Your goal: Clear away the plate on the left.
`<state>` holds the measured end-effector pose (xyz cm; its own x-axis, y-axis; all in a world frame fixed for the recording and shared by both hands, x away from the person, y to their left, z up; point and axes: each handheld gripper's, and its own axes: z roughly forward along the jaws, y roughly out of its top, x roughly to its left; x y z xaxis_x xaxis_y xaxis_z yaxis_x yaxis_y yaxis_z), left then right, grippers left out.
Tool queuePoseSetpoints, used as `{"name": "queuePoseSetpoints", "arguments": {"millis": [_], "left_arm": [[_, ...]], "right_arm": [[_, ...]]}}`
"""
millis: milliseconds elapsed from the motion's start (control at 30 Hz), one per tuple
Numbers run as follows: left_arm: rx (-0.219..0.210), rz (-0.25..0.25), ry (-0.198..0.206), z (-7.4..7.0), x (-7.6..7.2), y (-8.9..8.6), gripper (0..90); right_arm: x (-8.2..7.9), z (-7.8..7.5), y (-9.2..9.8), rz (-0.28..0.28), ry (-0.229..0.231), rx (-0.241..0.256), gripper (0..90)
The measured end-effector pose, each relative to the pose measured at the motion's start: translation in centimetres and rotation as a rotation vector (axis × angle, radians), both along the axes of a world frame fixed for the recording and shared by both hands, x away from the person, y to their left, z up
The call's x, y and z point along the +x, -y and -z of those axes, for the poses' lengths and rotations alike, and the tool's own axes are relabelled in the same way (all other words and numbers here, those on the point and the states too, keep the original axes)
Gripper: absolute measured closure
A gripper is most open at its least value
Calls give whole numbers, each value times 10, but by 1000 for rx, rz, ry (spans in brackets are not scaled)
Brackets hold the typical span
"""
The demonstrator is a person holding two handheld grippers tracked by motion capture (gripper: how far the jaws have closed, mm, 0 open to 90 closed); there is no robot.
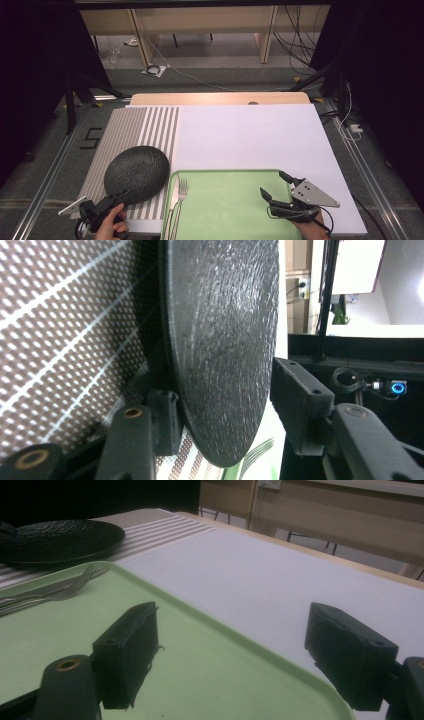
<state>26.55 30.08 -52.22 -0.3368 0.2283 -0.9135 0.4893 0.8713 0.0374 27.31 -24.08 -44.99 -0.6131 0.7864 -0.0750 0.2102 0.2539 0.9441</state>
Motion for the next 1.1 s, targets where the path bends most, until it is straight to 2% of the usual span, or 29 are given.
{"name": "queuePoseSetpoints", "arguments": {"millis": [267, 367, 667, 800, 867, 967, 1100], "left_arm": [[-37, -49, -4, 5, -1, 2, 585], [-26, -50, -9, 6, -1, 3, 613], [-35, -66, -27, 9, -3, 2, 736], [-32, -62, -20, 9, -4, 2, 811], [-28, -62, -8, 8, -4, 1, 822], [-50, -72, -3, 9, -4, 1, 831], [-59, -89, 12, 9, -5, 0, 849]], "right_arm": [[0, 0, 0, -1, -3, -3, 223], [0, 0, -1, -2, -3, -4, 223], [0, 0, -1, -5, -5, -5, 223], [0, 0, -1, -5, -2, 0, 223], [0, 0, -1, -6, -5, -4, 223], [0, 0, -1, -6, -4, -1, 223], [0, 0, -1, -5, -3, -1, 223]]}}
